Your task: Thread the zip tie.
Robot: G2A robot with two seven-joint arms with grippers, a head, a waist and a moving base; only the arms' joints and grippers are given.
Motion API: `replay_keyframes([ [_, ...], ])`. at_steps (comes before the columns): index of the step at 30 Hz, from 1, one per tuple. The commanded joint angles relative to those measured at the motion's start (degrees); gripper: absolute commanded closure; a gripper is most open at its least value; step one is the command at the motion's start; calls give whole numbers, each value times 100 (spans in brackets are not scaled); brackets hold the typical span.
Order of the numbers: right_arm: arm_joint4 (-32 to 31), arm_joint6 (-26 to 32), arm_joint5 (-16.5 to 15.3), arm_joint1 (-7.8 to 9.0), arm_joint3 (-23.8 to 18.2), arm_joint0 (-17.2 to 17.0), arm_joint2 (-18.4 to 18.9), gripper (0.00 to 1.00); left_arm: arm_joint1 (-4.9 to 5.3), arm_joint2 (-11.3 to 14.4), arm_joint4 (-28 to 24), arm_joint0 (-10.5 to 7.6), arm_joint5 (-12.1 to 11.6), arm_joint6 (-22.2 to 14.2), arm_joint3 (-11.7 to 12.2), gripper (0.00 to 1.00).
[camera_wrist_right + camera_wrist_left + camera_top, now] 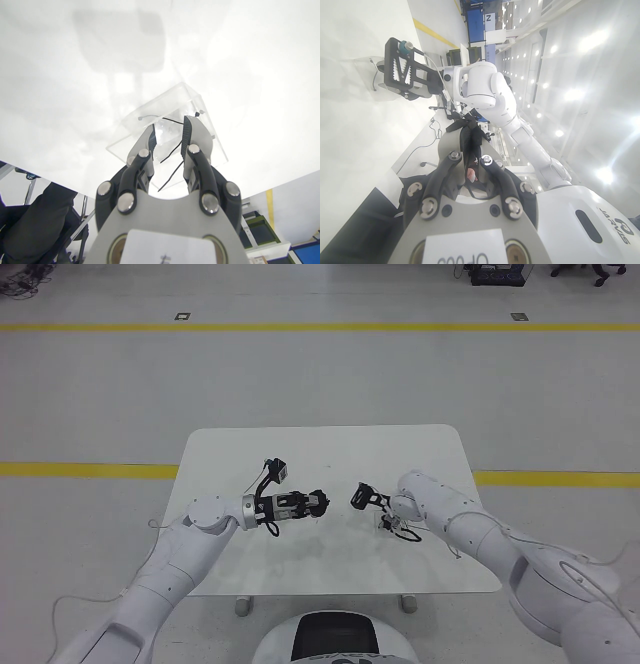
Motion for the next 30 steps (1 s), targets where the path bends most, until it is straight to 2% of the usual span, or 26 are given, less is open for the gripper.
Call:
replay_keyframes([
  [1,-33,-33,0,-5,1,-5,0,74,0,0,0,0,0,0,0,100],
  [15,-115,-113,0,-36,19,-46,0,75,0,0,0,0,0,0,0,100],
  [22,-103,-67,0,-79,95,-54,0,86,0,0,0,0,0,0,0,100],
  [25,-92,-35,0,-95,125,-44,0,100,0,0,0,0,0,0,0,100],
  [30,-84,-57,0,-99,139,-29,0,100,0,0,0,0,0,0,0,100],
])
